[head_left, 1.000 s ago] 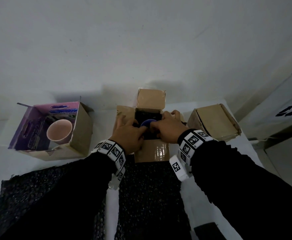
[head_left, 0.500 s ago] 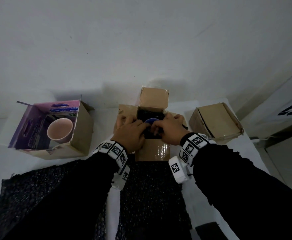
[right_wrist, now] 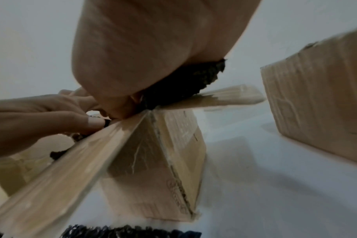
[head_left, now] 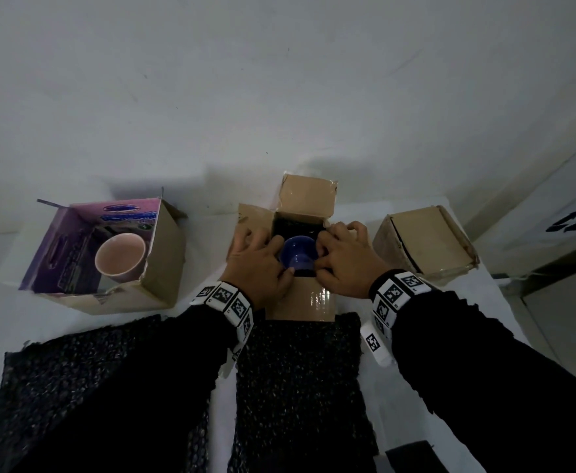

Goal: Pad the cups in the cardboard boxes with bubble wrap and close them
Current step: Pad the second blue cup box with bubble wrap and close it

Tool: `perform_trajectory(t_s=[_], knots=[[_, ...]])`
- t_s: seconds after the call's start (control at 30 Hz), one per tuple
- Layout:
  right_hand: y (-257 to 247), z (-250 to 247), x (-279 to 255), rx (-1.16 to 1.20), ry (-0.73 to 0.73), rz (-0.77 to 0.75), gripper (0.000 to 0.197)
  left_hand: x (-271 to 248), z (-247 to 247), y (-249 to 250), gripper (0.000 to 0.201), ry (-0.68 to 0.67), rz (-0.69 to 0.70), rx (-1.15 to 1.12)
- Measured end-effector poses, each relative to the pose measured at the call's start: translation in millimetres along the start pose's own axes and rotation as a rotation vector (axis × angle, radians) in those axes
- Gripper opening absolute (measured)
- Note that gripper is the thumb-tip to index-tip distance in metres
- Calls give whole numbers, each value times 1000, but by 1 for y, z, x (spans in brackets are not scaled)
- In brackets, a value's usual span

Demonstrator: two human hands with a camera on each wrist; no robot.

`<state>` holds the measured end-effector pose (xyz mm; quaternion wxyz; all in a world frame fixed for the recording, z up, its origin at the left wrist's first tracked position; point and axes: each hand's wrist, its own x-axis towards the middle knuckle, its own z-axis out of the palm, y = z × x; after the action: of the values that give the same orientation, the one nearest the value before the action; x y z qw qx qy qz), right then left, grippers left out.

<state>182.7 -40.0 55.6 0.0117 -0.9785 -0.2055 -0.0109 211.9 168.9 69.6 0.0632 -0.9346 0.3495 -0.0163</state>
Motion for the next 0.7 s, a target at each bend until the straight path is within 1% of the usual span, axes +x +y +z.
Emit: perform_trajectory(t_s=[0.07,0.13,0.17,0.23,0.27,0.33,0.4,0.47,0.53,0.6,0.67,0.7], knots=[[-1,-5,2,17,-68,38,53,3,-6,3,56,-63,-41,13],[-3,-14,6,25,-160,90,64,9,-11,0,47,-133,-34,19],[-3,-19,8,5,-206,103,62,13,-12,-3,43,-166,-10,14],[-1,-28,11,19,-246,133,39,20,-14,-10,33,-216,35,-48],[0,-31,12,82,-243,157,32,21,-15,-13,30,-217,42,-100],[0,-37,13,240,-210,208,30,24,-16,-18,27,-147,13,-196],[-2,-40,17,273,-186,212,19,25,-19,-19,23,-70,-60,-221],[-7,-42,22,229,-186,192,9,25,-21,-16,20,-77,-129,-107],[-12,-41,24,95,-162,167,6,28,-24,-11,18,-112,-197,16],[-16,-36,25,-106,-106,179,9,32,-25,-5,16,-152,-230,77],[-20,-35,26,-187,-45,223,13,35,-23,2,13,-182,-237,156],[-22,-35,27,-207,-37,238,14,35,-22,6,11,-190,-235,180]])
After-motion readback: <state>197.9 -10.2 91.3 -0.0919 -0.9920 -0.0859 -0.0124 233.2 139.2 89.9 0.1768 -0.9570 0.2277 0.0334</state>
